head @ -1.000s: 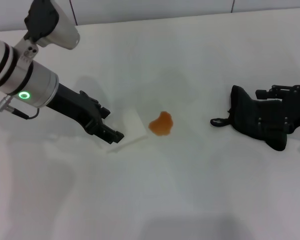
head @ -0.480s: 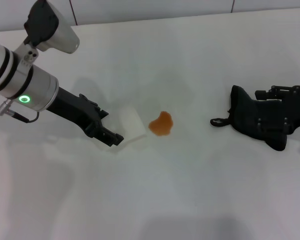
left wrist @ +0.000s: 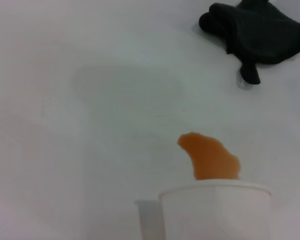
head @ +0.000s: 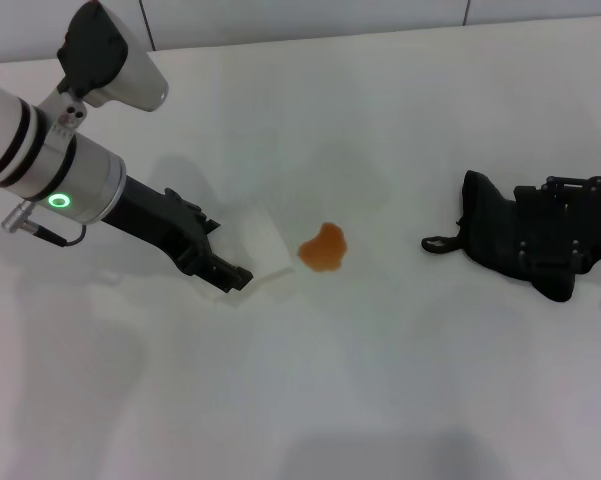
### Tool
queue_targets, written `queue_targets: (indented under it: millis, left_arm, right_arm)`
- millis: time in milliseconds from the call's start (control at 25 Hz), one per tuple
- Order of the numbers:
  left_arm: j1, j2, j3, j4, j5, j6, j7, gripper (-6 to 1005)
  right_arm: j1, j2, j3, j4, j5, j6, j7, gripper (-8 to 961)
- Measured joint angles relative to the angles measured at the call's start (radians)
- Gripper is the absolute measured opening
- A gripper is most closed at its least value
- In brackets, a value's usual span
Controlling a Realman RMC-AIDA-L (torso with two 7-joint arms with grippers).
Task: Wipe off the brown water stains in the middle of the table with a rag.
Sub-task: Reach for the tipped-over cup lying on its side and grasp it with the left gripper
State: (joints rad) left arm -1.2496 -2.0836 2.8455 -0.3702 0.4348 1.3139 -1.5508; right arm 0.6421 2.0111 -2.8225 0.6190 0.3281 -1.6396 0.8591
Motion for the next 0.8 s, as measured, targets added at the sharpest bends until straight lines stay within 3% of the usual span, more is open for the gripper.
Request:
queue_targets:
  millis: [800]
  left_arm:
    - [0.001, -0.001, 0.000, 0.013, -0.001, -0.035, -0.023, 811]
  right_arm:
    - [-0.002, 0.000, 0.000, 0.000, 0.000, -0.002, 0.000, 708]
